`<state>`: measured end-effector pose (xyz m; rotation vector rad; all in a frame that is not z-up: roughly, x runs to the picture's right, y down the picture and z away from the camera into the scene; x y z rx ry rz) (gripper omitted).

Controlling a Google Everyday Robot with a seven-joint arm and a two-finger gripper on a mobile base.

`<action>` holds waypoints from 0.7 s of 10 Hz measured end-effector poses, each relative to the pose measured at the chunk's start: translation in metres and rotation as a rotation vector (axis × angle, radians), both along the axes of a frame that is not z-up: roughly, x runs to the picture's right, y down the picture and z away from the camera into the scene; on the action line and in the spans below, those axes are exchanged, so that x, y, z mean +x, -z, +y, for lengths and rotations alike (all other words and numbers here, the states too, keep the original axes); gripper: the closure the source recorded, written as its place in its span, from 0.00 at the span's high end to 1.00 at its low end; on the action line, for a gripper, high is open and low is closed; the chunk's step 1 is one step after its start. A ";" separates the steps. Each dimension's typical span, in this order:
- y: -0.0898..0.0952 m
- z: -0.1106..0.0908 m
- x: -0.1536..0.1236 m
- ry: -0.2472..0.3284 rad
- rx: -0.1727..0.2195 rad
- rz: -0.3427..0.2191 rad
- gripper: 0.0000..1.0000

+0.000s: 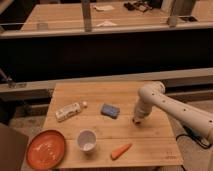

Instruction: Push the eraser across the table

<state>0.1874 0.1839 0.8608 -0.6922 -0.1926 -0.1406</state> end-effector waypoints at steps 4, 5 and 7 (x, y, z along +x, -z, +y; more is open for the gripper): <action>0.002 0.000 0.000 -0.001 -0.003 0.000 0.00; -0.002 -0.001 -0.005 0.008 0.003 -0.002 0.00; 0.000 -0.003 -0.006 0.004 0.002 -0.004 0.00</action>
